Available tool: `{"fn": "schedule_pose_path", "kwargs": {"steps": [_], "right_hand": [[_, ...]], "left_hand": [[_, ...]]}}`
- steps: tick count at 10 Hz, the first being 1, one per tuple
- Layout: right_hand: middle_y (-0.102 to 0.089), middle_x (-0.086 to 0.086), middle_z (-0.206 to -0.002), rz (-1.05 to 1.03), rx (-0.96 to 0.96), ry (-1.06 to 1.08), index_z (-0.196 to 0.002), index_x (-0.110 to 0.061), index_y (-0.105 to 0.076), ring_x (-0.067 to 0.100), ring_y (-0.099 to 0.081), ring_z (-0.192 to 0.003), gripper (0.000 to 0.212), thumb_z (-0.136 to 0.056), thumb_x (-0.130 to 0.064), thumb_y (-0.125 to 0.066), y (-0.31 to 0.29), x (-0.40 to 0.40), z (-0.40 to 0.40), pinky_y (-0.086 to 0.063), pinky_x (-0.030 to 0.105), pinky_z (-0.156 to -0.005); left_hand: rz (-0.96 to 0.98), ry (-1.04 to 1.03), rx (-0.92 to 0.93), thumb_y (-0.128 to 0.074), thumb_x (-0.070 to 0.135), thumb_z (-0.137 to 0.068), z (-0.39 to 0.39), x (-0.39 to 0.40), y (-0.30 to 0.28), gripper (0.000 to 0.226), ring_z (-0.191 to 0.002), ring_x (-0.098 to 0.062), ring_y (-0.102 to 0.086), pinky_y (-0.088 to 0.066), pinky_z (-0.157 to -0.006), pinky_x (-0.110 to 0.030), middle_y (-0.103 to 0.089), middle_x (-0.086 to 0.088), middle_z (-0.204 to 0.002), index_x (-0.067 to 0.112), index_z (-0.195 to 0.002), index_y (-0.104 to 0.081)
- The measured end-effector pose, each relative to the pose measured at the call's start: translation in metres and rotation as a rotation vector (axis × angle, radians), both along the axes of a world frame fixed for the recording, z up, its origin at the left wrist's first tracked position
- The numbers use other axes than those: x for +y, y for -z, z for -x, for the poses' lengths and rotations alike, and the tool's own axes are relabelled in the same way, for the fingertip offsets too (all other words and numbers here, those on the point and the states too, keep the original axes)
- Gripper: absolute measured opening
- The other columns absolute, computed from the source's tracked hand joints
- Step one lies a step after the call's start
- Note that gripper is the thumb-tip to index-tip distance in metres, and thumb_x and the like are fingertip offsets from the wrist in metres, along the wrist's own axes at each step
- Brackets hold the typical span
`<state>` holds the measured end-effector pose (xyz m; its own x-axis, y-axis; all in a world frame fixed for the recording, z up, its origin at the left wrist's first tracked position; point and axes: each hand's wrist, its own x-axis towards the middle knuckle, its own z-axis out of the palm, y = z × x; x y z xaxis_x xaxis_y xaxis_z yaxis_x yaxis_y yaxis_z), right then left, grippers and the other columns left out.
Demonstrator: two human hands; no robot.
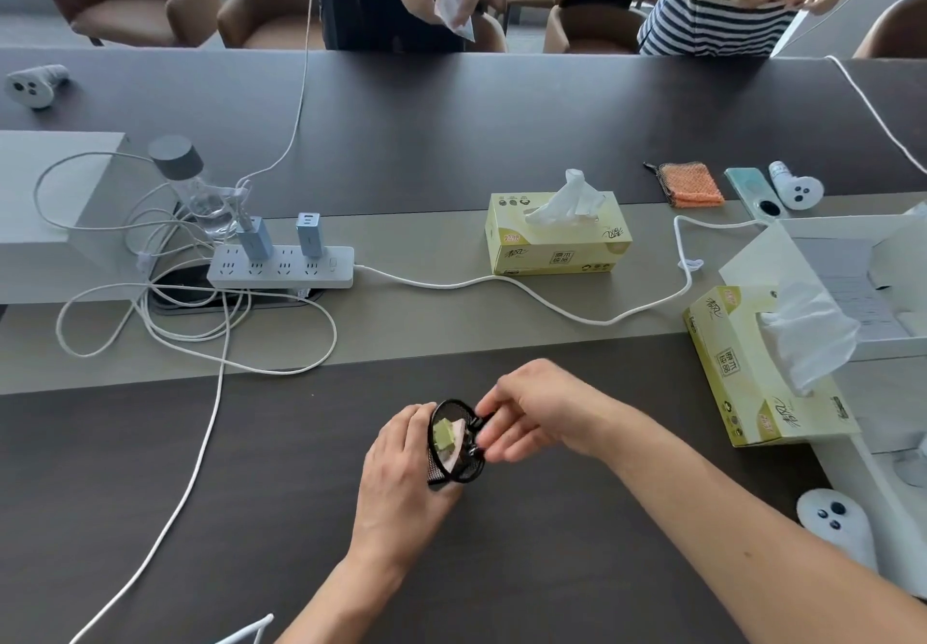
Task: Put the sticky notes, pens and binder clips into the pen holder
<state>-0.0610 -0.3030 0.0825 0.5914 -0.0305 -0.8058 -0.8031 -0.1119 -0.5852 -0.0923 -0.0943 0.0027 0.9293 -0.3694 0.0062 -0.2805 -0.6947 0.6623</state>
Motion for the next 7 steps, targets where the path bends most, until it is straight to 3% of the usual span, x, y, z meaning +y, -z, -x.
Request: {"fn": "schedule_pose_path", "kwargs": {"steps": [1,2,3,4,5,6,7], "right_hand": [[-0.063,-0.001,-0.049,0.396,-0.163,0.15,-0.073,-0.014,-0.073,0.017,-0.051,-0.04,0.034,-0.091,-0.019,-0.045,0.021,-0.009,0.009,-0.039,0.022,-0.043],[-0.073,0.008,-0.081,0.268,-0.117,0.194,-0.097,-0.013,-0.077,0.018,-0.06,-0.057,0.034,-0.098,-0.014,-0.043,0.043,0.009,0.02,-0.049,0.027,-0.05],[-0.07,0.015,-0.118,-0.054,-0.062,0.242,-0.116,-0.019,-0.072,0.023,-0.067,-0.086,0.033,-0.105,-0.016,-0.041,0.059,0.042,0.02,-0.06,0.038,-0.077],[-0.069,0.007,-0.129,-0.156,-0.073,0.299,-0.125,-0.024,-0.07,0.025,-0.066,-0.102,0.037,-0.107,-0.019,-0.039,0.07,0.067,0.008,-0.057,0.043,-0.095],[-0.071,0.004,-0.129,-0.198,-0.112,0.351,-0.127,-0.028,-0.069,0.027,-0.068,-0.109,0.038,-0.108,-0.019,-0.038,0.073,0.086,-0.011,-0.055,0.045,-0.101],[-0.071,0.001,-0.129,-0.175,-0.154,0.34,-0.13,-0.032,-0.068,0.028,-0.07,-0.112,0.042,-0.107,-0.019,-0.036,0.075,0.099,-0.029,-0.056,0.043,-0.094],[-0.073,0.001,-0.115,-0.064,-0.198,0.375,-0.122,-0.025,-0.069,0.018,-0.07,-0.089,0.036,-0.106,-0.02,-0.038,0.077,0.099,-0.038,-0.058,0.037,-0.078]], "left_hand": [[0.134,-0.145,0.128,-0.085,0.038,-0.066,-0.003,0.004,0.001,0.079,-0.106,-0.005,-0.059,-0.049,-0.083,-0.021,-0.045,0.015,-0.13,0.035,-0.136,-0.047],[0.249,-0.268,0.187,-0.09,0.037,-0.062,-0.011,0.009,0.01,0.081,-0.11,0.003,-0.053,-0.039,-0.088,-0.009,-0.051,0.022,-0.121,0.036,-0.133,-0.05],[0.234,-0.349,0.189,-0.092,0.033,-0.062,-0.022,0.013,0.017,0.085,-0.118,-0.009,-0.048,-0.041,-0.097,-0.026,-0.059,0.016,-0.124,0.03,-0.137,-0.052],[0.328,-0.381,0.232,-0.089,0.029,-0.062,-0.036,0.018,0.023,0.078,-0.117,-0.008,-0.055,-0.043,-0.094,-0.023,-0.064,0.022,-0.119,0.043,-0.129,-0.051],[0.345,-0.427,0.24,-0.088,0.021,-0.064,-0.057,0.022,0.024,0.078,-0.114,-0.006,-0.061,-0.047,-0.096,-0.026,-0.067,0.017,-0.118,0.049,-0.124,-0.048],[0.36,-0.458,0.285,-0.088,0.02,-0.067,-0.08,0.027,0.025,0.084,-0.118,-0.014,-0.063,-0.045,-0.095,-0.024,-0.068,0.009,-0.125,0.04,-0.136,-0.044],[0.358,-0.462,0.398,-0.092,0.035,-0.066,-0.083,0.034,0.022,0.121,-0.143,-0.019,-0.041,-0.033,-0.111,-0.029,-0.048,-0.001,-0.152,0.025,-0.16,-0.017]]}}
